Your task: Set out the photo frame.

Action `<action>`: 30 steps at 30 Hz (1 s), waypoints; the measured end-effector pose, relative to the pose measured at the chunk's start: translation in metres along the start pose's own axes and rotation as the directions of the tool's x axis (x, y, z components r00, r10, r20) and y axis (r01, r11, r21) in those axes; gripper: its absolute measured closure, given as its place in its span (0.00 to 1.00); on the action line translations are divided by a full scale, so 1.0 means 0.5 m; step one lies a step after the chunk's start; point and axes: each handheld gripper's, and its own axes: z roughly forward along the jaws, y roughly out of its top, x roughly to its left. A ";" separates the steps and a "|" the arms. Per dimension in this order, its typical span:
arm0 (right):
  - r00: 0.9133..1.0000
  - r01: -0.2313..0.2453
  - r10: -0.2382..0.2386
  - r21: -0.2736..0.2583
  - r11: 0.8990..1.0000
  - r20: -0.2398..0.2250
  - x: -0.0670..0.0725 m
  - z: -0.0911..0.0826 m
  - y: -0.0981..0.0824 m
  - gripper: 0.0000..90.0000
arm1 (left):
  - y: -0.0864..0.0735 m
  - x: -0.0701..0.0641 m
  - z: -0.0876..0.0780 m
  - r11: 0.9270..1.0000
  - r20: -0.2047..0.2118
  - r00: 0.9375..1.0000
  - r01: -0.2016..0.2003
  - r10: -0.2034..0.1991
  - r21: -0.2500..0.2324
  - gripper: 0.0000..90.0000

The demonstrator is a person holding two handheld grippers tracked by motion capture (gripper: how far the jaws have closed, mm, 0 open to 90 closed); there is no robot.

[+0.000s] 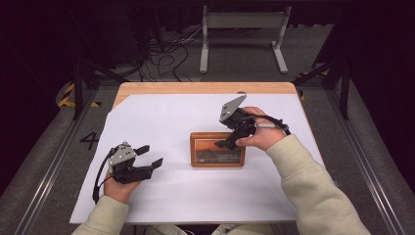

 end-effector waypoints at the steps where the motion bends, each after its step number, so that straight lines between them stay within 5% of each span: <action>1: 1.000 -0.011 0.011 -0.009 1.000 0.013 0.003 -0.009 -0.008 0.19 | -0.002 -0.001 -0.003 1.000 -0.005 1.000 -0.004 0.004 0.001 0.33; 10: 0.990 -0.091 0.099 -0.073 0.993 0.103 0.018 -0.078 -0.071 0.19 | -0.009 0.002 -0.023 1.000 -0.001 1.000 0.013 -0.013 -0.008 0.32; 15: 0.972 -0.177 0.192 -0.113 0.978 0.135 0.029 -0.110 -0.111 0.14 | -0.006 0.003 -0.020 1.000 0.010 1.000 0.017 -0.017 -0.018 0.30; 21: 0.934 -0.276 0.317 -0.229 0.933 0.165 0.044 -0.141 -0.176 0.05 | -0.004 0.006 -0.017 0.999 0.040 0.999 0.025 -0.024 -0.023 0.22; 22: 0.934 -0.276 0.317 -0.229 0.933 0.165 0.044 -0.141 -0.176 0.05 | -0.004 0.006 -0.017 0.999 0.040 0.999 0.025 -0.024 -0.023 0.20; 26: 0.913 -0.321 0.372 -0.270 0.908 0.169 0.058 -0.147 -0.224 0.05 | -0.003 0.007 -0.016 0.999 0.051 0.998 0.023 -0.021 -0.029 0.18; 30: 0.883 -0.359 0.431 -0.323 0.876 0.184 0.074 -0.147 -0.268 0.06 | -0.004 0.010 -0.016 0.999 0.054 0.998 0.032 -0.030 -0.035 0.15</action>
